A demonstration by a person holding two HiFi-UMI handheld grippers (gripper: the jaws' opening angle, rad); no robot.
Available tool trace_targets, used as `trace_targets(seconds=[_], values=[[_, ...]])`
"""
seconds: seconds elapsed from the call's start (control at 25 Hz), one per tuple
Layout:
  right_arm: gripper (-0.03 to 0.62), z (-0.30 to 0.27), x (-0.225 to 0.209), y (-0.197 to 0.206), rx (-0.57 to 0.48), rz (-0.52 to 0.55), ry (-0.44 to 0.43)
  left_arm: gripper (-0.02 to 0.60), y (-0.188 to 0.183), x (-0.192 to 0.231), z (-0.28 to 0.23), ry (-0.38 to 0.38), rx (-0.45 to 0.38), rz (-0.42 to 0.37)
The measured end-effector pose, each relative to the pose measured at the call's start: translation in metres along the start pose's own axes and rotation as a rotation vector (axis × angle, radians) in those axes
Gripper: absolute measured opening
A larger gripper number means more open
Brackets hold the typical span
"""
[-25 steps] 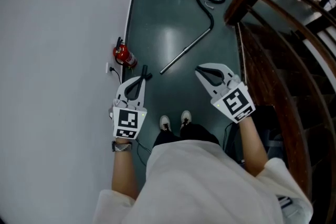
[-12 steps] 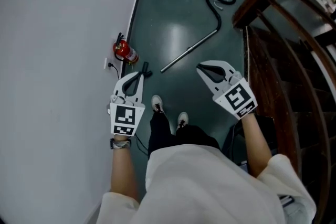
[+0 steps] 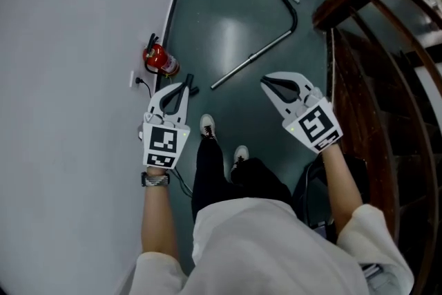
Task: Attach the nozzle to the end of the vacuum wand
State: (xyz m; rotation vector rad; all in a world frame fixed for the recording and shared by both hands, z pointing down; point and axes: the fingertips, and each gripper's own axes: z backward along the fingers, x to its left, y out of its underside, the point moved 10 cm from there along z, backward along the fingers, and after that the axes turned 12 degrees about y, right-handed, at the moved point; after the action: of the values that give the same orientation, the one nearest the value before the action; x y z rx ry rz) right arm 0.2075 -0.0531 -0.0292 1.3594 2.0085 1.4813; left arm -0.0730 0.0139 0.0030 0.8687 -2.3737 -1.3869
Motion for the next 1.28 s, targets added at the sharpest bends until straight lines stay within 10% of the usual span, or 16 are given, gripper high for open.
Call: trace_targets(seconds=[1.28], values=[[0.031,-0.196,0.022,0.154,0.041,-0.050,-0.009,-0.002,0.181,0.086,-0.143,0.078,0.069,0.065]])
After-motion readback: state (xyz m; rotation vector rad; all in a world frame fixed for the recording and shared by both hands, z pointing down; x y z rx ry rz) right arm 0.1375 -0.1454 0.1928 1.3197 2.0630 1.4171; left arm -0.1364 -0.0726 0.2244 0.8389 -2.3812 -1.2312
